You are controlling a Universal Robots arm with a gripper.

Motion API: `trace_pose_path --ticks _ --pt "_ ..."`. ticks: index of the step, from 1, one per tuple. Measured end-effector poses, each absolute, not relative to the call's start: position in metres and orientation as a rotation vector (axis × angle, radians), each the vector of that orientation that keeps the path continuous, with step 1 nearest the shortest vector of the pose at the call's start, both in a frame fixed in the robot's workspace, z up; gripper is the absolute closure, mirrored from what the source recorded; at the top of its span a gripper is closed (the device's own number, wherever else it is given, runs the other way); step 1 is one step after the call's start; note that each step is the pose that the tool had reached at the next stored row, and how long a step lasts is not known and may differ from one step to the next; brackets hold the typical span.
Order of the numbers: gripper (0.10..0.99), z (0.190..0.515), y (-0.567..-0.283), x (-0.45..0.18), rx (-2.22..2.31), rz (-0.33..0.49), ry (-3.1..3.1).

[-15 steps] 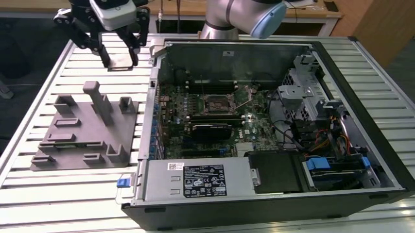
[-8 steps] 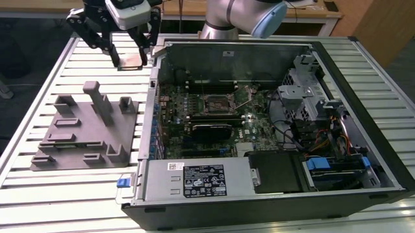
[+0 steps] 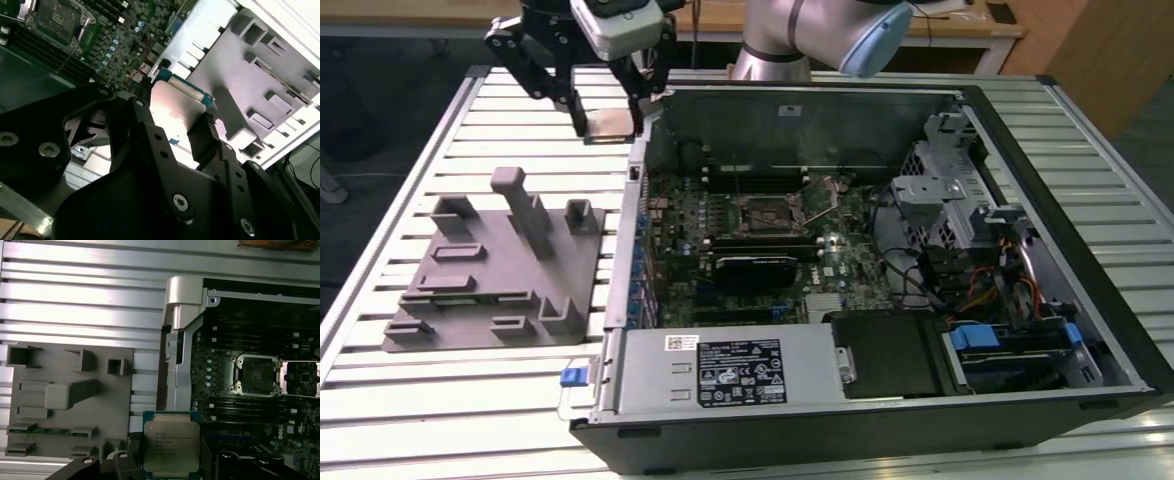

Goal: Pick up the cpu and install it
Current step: 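Pick up the cpu and move it towards the insertion slot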

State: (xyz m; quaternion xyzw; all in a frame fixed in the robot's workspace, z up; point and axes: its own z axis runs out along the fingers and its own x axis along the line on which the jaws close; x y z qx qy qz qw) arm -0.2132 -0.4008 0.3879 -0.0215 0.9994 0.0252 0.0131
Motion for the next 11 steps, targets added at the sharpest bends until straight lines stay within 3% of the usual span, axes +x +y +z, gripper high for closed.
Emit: trace_pose_path --ticks 11 --pt "0.545 0.388 -0.398 -0.187 -0.067 0.079 3.114"
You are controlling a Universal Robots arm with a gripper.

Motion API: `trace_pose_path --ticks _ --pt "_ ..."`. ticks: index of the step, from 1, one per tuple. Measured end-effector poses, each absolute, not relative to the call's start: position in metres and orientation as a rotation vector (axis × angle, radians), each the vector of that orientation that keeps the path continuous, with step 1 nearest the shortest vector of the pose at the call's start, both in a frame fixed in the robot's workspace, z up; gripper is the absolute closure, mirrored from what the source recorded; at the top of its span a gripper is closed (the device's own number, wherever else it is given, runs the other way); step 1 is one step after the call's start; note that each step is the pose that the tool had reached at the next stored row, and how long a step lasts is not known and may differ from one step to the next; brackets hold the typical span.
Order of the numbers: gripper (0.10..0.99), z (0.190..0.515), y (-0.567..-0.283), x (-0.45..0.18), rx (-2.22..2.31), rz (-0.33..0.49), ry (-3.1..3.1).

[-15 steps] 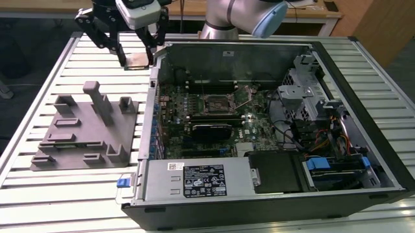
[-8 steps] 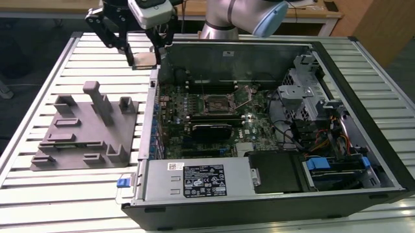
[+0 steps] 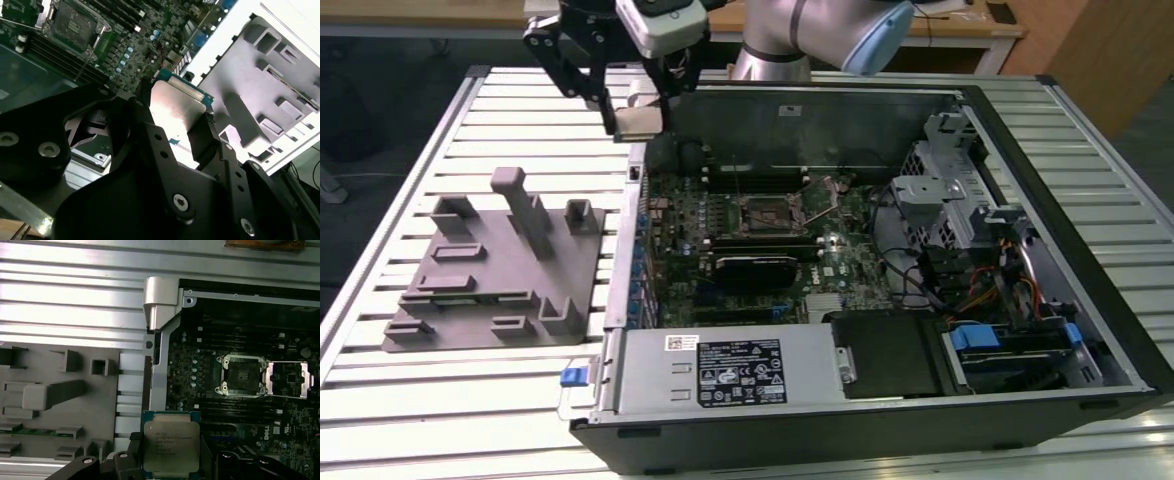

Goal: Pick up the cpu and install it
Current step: 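Pick up the cpu and move it towards the insertion slot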

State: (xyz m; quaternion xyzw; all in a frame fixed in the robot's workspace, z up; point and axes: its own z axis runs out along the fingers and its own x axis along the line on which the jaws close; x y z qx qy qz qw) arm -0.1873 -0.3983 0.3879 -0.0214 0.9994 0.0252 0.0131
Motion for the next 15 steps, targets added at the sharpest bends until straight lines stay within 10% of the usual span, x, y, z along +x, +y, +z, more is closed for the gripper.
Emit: trace_pose_path --ticks 15 --pt "0.545 0.388 -0.394 -0.153 -0.067 0.079 3.114"
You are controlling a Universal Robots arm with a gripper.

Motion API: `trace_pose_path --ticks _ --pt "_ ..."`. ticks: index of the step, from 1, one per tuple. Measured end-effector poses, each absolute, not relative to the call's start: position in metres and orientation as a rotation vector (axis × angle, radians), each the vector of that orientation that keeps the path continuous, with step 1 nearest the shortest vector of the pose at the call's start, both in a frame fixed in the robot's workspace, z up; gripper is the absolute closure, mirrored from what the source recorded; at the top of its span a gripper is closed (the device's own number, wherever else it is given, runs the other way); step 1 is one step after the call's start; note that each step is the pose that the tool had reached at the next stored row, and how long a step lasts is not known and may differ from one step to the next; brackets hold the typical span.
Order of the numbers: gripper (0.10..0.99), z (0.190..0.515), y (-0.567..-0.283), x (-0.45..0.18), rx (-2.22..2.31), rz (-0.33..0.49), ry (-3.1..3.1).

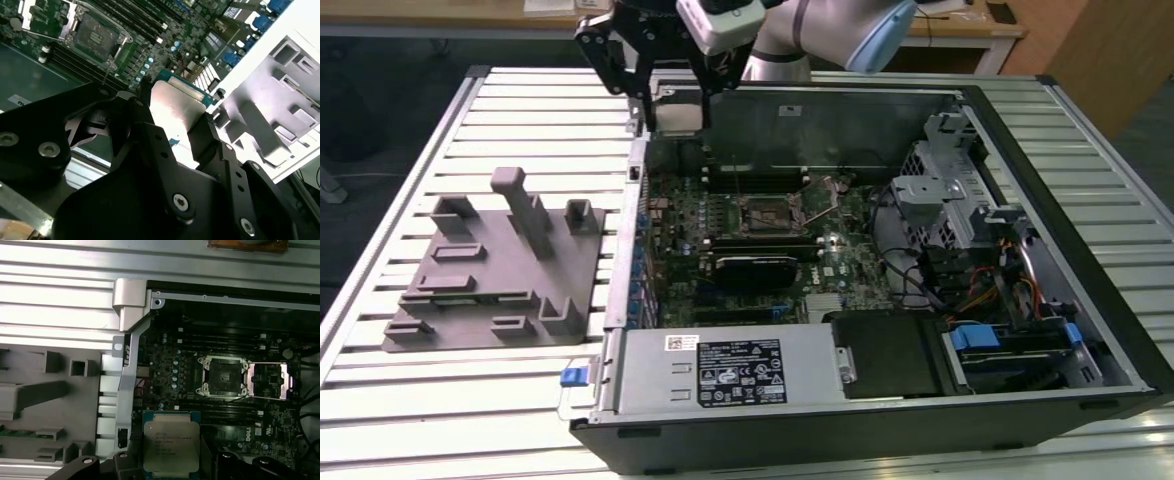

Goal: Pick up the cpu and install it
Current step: 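Pick up the cpu and move it towards the insertion slot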

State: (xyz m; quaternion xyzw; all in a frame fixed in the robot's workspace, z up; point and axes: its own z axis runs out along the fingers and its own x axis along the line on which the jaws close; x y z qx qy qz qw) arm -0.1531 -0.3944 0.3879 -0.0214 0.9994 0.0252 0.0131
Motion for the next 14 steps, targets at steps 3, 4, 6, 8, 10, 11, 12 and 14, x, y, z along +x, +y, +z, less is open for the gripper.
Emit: trace_pose_path --ticks 3,4,6,8,10,11,12,14 --pt "0.545 0.388 -0.394 -0.146 -0.067 0.079 3.114" --pt "0.545 0.388 -0.393 -0.143 -0.067 0.079 3.114" --pt "0.545 0.388 -0.393 -0.138 -0.067 0.079 3.114" --pt "0.545 0.388 -0.392 -0.133 -0.067 0.079 3.114" --pt "0.545 0.388 -0.392 -0.128 -0.067 0.079 3.114" --pt "0.545 0.387 -0.392 -0.126 -0.067 0.079 3.114" --pt "0.545 0.387 -0.391 -0.124 -0.067 0.079 3.114" --pt "0.545 0.385 -0.391 -0.12 -0.067 0.079 3.114"
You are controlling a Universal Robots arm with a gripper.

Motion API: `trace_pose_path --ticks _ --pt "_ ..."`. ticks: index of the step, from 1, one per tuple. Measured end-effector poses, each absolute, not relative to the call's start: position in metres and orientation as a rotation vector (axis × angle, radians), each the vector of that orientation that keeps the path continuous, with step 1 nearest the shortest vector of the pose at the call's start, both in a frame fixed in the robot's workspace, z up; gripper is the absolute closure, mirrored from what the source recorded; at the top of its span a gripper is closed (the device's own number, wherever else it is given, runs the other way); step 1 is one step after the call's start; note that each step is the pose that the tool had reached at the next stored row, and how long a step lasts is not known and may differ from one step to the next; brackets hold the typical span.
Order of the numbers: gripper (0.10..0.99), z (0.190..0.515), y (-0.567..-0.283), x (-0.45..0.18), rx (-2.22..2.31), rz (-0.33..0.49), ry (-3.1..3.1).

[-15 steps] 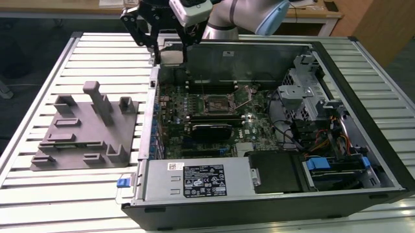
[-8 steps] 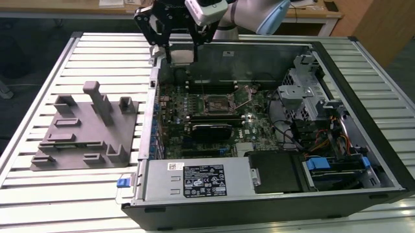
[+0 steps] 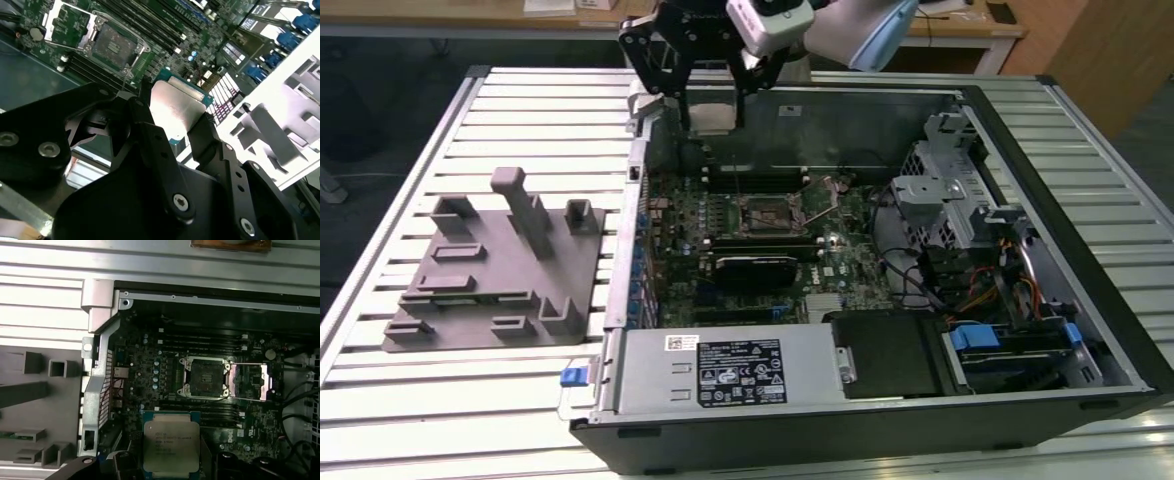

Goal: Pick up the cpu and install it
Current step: 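Pick up the cpu and move it towards the insertion slot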

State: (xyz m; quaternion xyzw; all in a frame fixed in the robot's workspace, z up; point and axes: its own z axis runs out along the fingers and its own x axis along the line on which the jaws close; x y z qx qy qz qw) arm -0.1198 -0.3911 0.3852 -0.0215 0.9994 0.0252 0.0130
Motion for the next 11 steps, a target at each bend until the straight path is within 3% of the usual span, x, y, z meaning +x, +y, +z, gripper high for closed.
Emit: trace_pose_path --ticks 11 --pt "0.545 0.372 -0.389 -0.098 -0.067 0.079 3.114"
